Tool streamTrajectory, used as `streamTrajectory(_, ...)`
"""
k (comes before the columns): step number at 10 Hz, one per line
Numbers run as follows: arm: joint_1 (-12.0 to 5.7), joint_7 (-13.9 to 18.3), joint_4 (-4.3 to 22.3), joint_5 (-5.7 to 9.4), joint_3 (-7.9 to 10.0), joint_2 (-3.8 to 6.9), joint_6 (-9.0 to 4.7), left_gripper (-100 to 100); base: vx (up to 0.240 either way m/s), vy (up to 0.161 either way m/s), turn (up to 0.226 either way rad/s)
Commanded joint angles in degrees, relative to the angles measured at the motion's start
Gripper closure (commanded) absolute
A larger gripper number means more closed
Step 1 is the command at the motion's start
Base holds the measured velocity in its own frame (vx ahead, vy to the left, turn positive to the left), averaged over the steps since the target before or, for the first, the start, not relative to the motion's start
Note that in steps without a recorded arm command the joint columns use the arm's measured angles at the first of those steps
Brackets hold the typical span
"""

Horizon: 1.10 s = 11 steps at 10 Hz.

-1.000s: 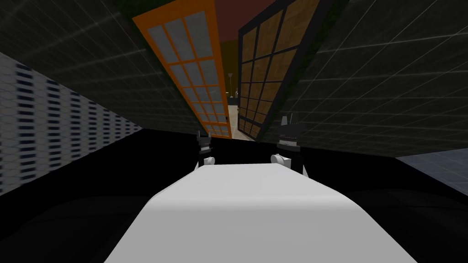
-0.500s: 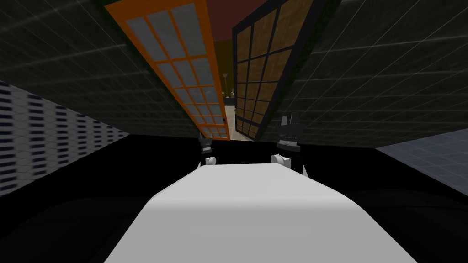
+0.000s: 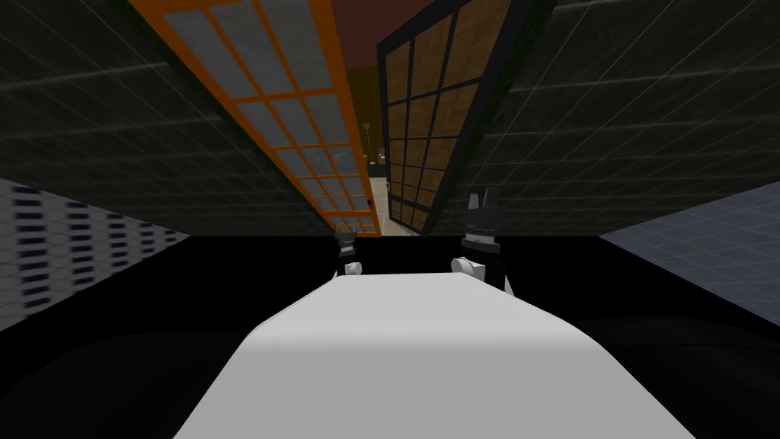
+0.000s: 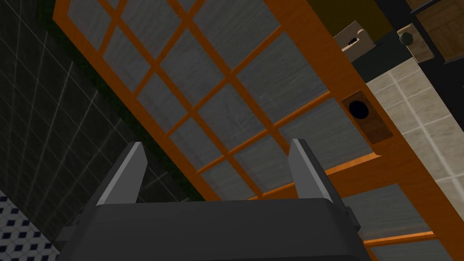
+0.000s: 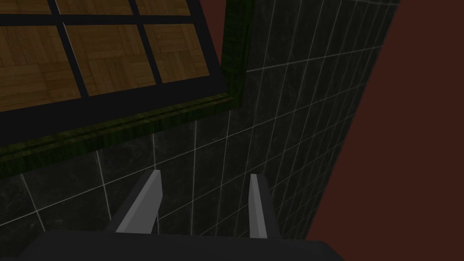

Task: Push the door open

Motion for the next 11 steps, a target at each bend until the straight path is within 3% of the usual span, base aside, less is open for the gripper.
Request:
streamTrajectory(1,-0.78,1.6,2.1,1.13,-0.27,-0.05,-0.51,-100,0.084,0.062,-0.157)
streamTrajectory(11,-5.21,10.7,14.7,7.86,-1.89,-0.44,-3.44,-100,0.077,0.064,-0.142)
